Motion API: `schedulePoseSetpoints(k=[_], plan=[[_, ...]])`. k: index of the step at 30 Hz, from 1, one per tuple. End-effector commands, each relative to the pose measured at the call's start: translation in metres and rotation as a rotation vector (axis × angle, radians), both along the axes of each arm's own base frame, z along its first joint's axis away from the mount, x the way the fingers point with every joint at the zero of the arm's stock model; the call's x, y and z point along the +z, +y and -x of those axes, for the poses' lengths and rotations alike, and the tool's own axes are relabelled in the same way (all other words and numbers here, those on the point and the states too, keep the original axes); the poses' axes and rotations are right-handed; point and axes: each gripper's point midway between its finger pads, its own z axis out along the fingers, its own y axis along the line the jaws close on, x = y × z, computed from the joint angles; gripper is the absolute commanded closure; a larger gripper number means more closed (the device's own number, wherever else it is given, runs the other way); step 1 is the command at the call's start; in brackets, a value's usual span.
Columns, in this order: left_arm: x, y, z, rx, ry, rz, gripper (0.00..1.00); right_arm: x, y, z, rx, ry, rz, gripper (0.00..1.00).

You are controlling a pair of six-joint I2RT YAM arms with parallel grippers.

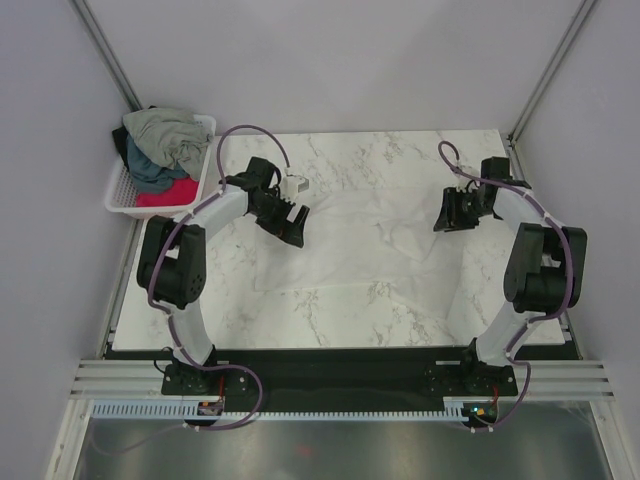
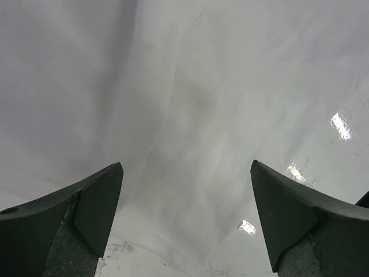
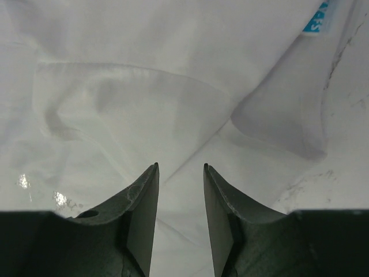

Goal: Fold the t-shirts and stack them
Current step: Fold the tshirt

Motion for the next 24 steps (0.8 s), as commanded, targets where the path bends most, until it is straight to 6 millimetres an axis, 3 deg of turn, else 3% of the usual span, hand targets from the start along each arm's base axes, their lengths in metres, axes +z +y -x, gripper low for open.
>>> schedulePoseSetpoints(k=[1,8,24], plan=[[-0.014,-0.001,0.007,-0.012,0.043,-0.007,0.0,0.012,0.017,0.022,0.026,0.025,-0.088,0.56],[-0.012,-0.001,0.005,-0.01,0.037,-0.005,0.0,-0.012,0.026,0.035,0.035,0.12,-0.147,0.56],[-0.015,0.0,0.011,-0.012,0.049,-0.009,0.0,-0.036,0.02,0.023,0.025,0.153,-0.124,0.59]])
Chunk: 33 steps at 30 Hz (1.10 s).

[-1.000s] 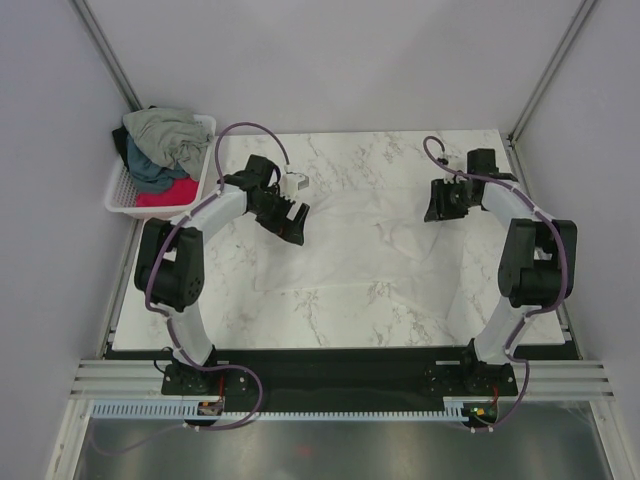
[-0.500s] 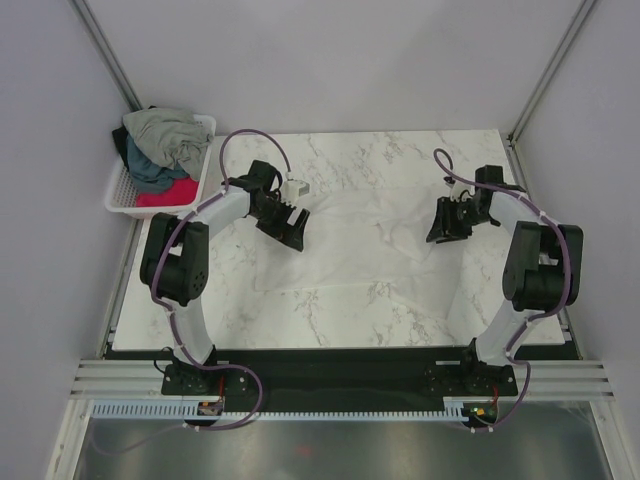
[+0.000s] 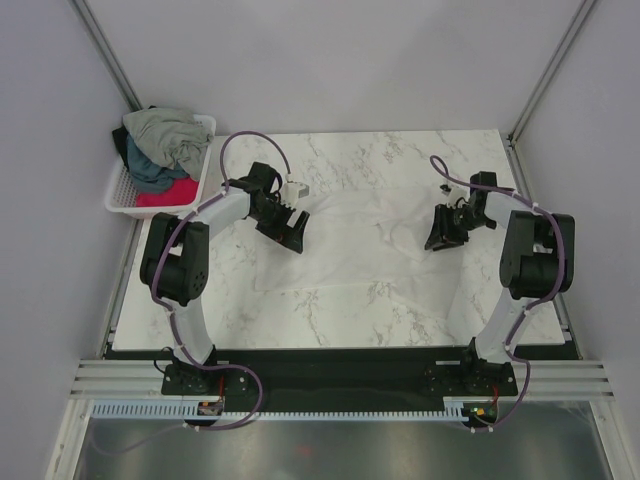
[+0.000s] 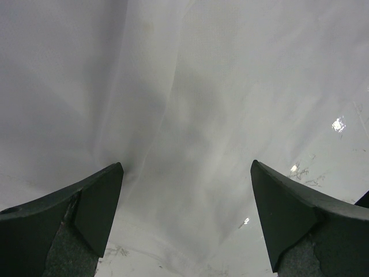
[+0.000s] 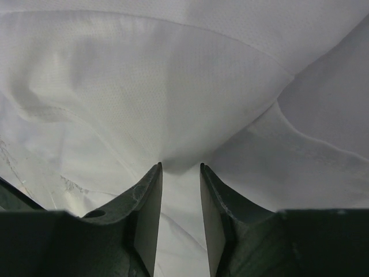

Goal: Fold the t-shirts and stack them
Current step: Fold the tshirt

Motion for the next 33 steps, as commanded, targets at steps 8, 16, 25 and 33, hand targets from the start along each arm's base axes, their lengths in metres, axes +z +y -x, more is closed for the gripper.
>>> schedulePoseSetpoints(k=[8,16,25,33], plan=[[0.003,-0.002,0.001,-0.01,-0.004,0.009,0.0,0.009,-0.007,-0.026,0.0,-0.074,0.014,0.99],[0.001,-0.003,-0.001,-0.01,-0.001,0.008,0.0,0.024,-0.038,-0.021,-0.057,-0.108,0.073,1.0],[0.003,-0.004,-0.003,-0.011,-0.007,0.01,0.0,0.024,-0.05,-0.02,-0.092,-0.103,0.084,0.66],[0.026,-0.001,-0.027,0.042,-0.097,0.006,0.0,0.097,-0.064,-0.054,-0.089,-0.359,0.171,0.54]])
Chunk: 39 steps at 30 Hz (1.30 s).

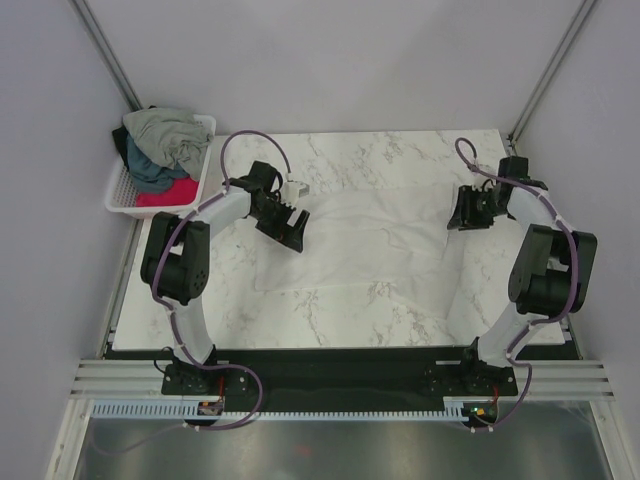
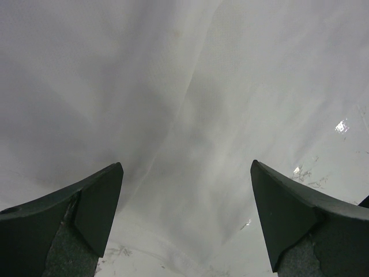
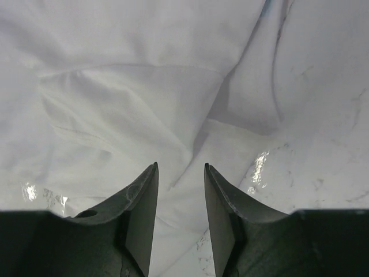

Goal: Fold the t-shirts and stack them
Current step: Fold the tshirt

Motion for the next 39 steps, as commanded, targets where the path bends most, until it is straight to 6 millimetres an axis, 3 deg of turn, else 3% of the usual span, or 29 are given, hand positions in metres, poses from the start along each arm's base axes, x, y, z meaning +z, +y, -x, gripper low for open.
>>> schedulePoseSetpoints(k=[1,4,5,7,13,17,24,26,28,29,30,34,39], plan=[[0.036,0.001,-0.04,0.056,-0.139,0.007,0.0,0.067,-0.01,-0.037,0.007,-0.259,0.074,0.54],[0.041,0.017,-0.07,0.108,-0.182,-0.015,0.0,0.066,-0.007,-0.05,-0.009,-0.266,0.033,0.54],[0.032,0.02,-0.075,0.125,-0.162,-0.02,0.0,0.066,-0.006,-0.056,-0.012,-0.266,0.018,0.54],[0.035,0.028,-0.089,0.157,-0.172,-0.017,0.0,0.051,-0.006,-0.064,-0.027,-0.23,-0.009,0.54],[0.012,0.041,-0.103,0.204,-0.135,-0.063,0.0,0.023,0.0,-0.093,-0.038,-0.199,-0.043,0.54],[0.0,0.045,-0.108,0.217,-0.118,-0.081,0.01,0.017,0.006,-0.109,-0.015,-0.204,-0.046,0.54],[-0.012,0.048,-0.122,0.228,-0.107,-0.11,0.0,-0.009,0.007,-0.116,-0.009,-0.161,-0.02,0.54],[-0.022,0.052,-0.125,0.231,-0.097,-0.132,0.0,-0.017,0.003,-0.115,-0.015,-0.145,0.0,0.54],[-0.02,0.055,-0.137,0.24,-0.113,-0.142,0.0,-0.028,0.0,-0.114,-0.017,-0.125,0.017,0.54],[-0.03,0.057,-0.139,0.242,-0.091,-0.151,0.0,-0.035,-0.006,-0.116,-0.033,-0.111,0.044,0.54],[-0.021,0.055,-0.151,0.245,-0.122,-0.142,0.0,-0.038,-0.008,-0.116,-0.033,-0.108,0.054,0.54],[-0.019,0.054,-0.17,0.242,-0.142,-0.145,0.0,-0.048,-0.016,-0.124,-0.05,-0.099,0.091,0.54],[-0.015,0.055,-0.191,0.246,-0.178,-0.157,0.0,-0.055,-0.025,-0.149,-0.07,-0.117,0.147,0.54]])
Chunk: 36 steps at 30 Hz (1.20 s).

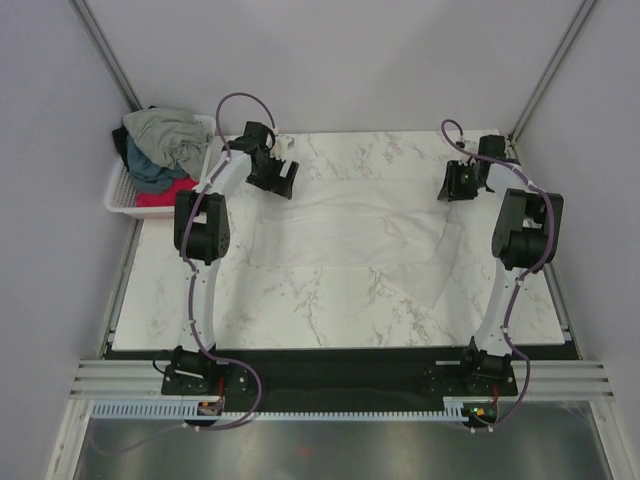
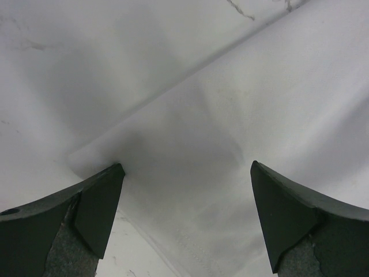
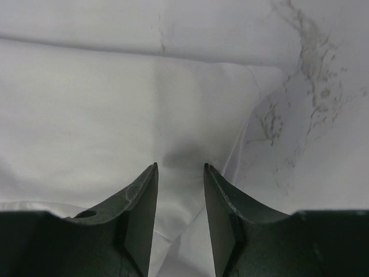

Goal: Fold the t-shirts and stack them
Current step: Fold the tshirt

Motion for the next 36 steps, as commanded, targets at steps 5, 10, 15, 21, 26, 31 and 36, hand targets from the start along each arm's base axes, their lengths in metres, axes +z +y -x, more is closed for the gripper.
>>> schedulePoseSetpoints(k=[5,10,15,21,26,31,36], plan=[[-0.01,0.009,-0.019,0.035,0.0,-0.031,0.0,-0.011,-0.014,-0.048,-0.012,-0.057,0.105,0.54],[-0.003,0.007,-0.039,0.049,-0.061,-0.029,0.0,-0.009,-0.009,-0.064,0.002,-0.087,0.121,0.54],[0.073,-0.003,-0.057,0.048,-0.217,0.004,0.0,0.03,-0.002,-0.067,0.044,-0.162,0.117,0.54],[0.252,-0.029,-0.01,0.008,-0.469,0.188,0.0,0.162,0.012,-0.043,0.14,-0.403,0.133,0.53],[0.245,-0.042,0.08,-0.207,-0.445,0.138,0.0,0.204,0.026,0.02,0.247,-0.482,0.17,0.34],[0.176,-0.047,0.172,-0.428,-0.402,0.023,0.0,0.146,0.056,0.114,0.459,-0.337,0.162,0.31],[0.157,-0.042,0.229,-0.446,-0.32,0.114,0.0,0.107,0.074,0.205,0.786,-0.287,0.293,0.29]])
